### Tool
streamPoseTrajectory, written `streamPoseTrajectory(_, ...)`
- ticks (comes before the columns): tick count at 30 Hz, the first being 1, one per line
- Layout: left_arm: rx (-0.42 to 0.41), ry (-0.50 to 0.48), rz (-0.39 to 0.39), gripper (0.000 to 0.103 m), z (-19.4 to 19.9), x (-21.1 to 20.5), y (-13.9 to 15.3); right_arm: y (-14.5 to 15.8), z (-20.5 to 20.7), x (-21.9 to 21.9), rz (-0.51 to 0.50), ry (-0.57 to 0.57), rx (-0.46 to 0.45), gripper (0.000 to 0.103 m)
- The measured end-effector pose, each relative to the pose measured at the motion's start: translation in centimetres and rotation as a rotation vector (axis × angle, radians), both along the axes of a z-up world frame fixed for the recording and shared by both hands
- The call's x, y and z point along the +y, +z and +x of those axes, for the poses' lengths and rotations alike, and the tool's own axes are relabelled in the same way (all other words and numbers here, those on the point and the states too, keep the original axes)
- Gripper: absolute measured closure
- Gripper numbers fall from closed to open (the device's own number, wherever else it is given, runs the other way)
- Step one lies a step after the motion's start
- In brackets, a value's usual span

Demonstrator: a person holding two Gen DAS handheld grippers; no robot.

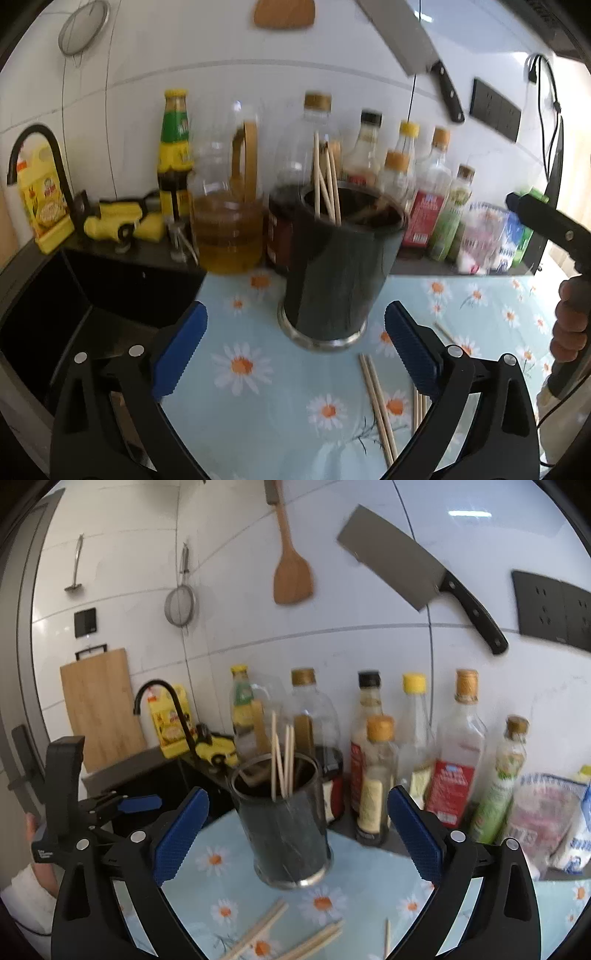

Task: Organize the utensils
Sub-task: 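Withdraw both open grippers from the holder toward the remaining chopsticks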

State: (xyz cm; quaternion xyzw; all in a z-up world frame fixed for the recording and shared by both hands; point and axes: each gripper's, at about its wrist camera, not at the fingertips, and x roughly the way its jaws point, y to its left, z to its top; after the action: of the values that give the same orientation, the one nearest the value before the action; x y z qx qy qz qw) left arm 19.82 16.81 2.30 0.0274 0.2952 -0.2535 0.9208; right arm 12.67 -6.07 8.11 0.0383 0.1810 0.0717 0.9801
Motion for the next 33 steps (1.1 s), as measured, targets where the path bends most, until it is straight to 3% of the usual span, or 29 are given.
streamPoseTrajectory(4,0.081,-0.011,0.024,0.006,-0.5,-1.0,-2.1,-1.5,-0.9,-1.2,-0.005,-0.013,0.043,0.009)
streamPoseTrajectory(21,0.233,0.013,0.108,0.006,-2.9,-4.6,-8.7,-9.4,-3.3,-6.7,-0.052,-0.054,0.281,0.009)
streamPoseTrajectory(33,0.321,0.083,0.21,0.006,-2.6,-5.6,-10.8,-13.9,-2.7,-8.9,-0.038,-0.023,0.458,0.009)
